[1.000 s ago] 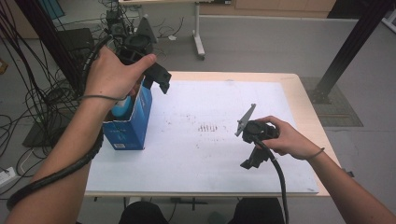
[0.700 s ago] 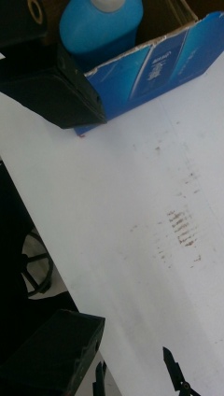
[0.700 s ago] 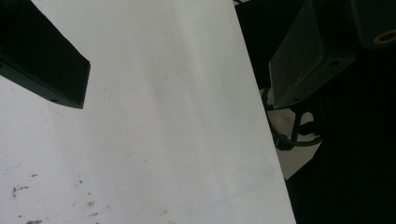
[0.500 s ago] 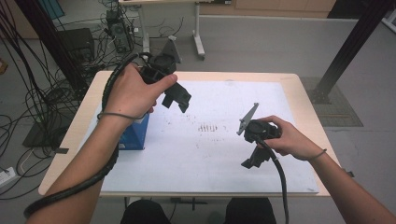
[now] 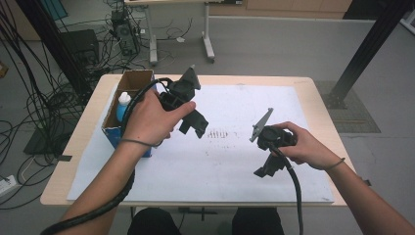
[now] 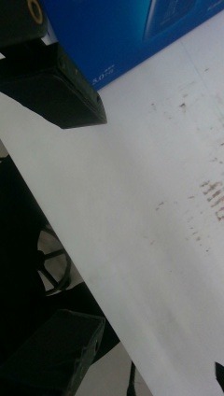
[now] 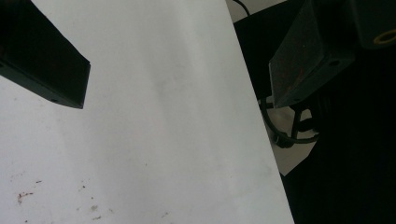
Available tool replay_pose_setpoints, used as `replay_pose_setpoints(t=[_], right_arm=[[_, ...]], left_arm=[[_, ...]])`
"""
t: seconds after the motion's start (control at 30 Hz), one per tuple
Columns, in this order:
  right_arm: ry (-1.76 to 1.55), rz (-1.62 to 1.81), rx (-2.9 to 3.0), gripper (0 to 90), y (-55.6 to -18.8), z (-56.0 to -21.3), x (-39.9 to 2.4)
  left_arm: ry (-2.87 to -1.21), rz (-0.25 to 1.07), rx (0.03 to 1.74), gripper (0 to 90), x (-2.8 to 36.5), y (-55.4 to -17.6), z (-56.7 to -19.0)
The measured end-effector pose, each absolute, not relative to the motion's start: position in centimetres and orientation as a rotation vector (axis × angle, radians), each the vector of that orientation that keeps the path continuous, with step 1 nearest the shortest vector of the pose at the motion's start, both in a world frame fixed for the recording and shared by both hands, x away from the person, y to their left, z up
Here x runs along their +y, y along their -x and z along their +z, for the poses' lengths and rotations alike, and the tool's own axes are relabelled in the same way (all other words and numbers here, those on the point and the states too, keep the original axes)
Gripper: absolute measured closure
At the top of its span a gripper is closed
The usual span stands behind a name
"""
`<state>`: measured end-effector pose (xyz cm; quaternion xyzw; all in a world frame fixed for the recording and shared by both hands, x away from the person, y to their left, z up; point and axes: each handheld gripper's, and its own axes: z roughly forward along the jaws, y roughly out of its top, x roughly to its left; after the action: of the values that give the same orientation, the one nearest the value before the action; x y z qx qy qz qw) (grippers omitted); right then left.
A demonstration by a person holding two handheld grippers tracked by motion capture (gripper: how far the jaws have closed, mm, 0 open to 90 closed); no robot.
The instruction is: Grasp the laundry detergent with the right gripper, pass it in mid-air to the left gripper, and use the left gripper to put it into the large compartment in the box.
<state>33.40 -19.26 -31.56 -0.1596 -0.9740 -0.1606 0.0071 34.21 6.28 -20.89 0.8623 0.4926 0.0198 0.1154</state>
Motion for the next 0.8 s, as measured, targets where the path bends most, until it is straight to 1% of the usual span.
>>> replay_pose_setpoints(t=[0.47, 0.8], right_arm=[[0.499, -0.504, -3.049, 4.9, -33.6, -31.5, -18.9], [0.508, -0.514, -3.034, 4.9, -33.5, -31.7, -19.2]], left_arm=[[-2.562, 0.015, 1.438, 5.0, 5.7, -33.9, -24.4], [-2.579, -0.01, 1.434, 5.0, 5.3, -33.8, -25.6]])
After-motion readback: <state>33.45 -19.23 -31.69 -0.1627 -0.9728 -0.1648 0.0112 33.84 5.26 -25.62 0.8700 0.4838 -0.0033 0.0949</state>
